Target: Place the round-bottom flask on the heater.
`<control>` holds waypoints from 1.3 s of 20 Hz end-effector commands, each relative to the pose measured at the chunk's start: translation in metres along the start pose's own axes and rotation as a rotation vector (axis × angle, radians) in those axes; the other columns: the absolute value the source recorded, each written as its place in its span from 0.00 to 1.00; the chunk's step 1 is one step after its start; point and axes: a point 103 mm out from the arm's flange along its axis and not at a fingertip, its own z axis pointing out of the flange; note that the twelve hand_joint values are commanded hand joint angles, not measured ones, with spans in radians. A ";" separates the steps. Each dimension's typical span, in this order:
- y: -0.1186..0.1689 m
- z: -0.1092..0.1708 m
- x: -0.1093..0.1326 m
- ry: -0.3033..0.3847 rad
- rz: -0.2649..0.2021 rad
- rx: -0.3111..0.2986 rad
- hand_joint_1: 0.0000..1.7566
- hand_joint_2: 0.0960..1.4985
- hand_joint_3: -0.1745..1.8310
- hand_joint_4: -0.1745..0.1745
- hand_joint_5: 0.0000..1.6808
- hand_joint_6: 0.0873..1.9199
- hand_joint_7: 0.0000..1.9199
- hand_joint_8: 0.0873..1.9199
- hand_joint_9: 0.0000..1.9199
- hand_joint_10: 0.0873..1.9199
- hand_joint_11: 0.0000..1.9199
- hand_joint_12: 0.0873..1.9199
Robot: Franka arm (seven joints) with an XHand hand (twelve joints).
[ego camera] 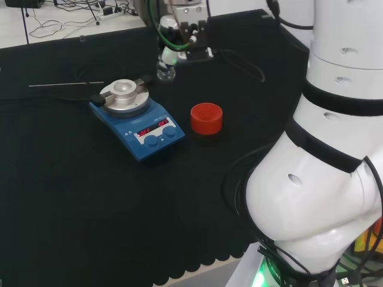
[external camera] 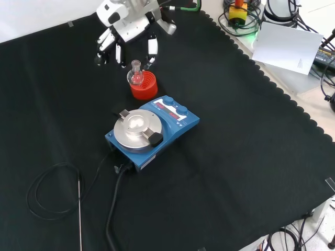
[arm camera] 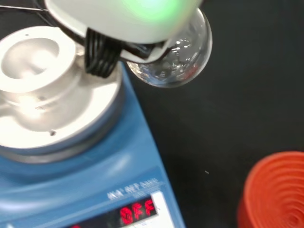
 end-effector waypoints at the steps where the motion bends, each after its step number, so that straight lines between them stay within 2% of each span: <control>1: 0.021 -0.002 0.052 -0.032 -0.069 0.022 0.65 0.34 0.52 0.90 0.72 0.43 0.07 0.31 0.20 0.32 0.11 0.72; 6: 0.038 -0.001 0.080 -0.056 -0.111 0.027 0.65 0.34 0.52 0.90 0.72 0.43 0.07 0.31 0.20 0.32 0.11 0.72; 13: 0.053 0.007 0.104 -0.073 -0.133 0.047 0.65 0.34 0.52 0.90 0.72 0.43 0.07 0.31 0.20 0.32 0.11 0.72; 26: 0.067 0.020 0.112 -0.080 -0.150 0.073 0.64 0.34 0.52 0.90 0.72 0.44 0.07 0.31 0.20 0.32 0.11 0.72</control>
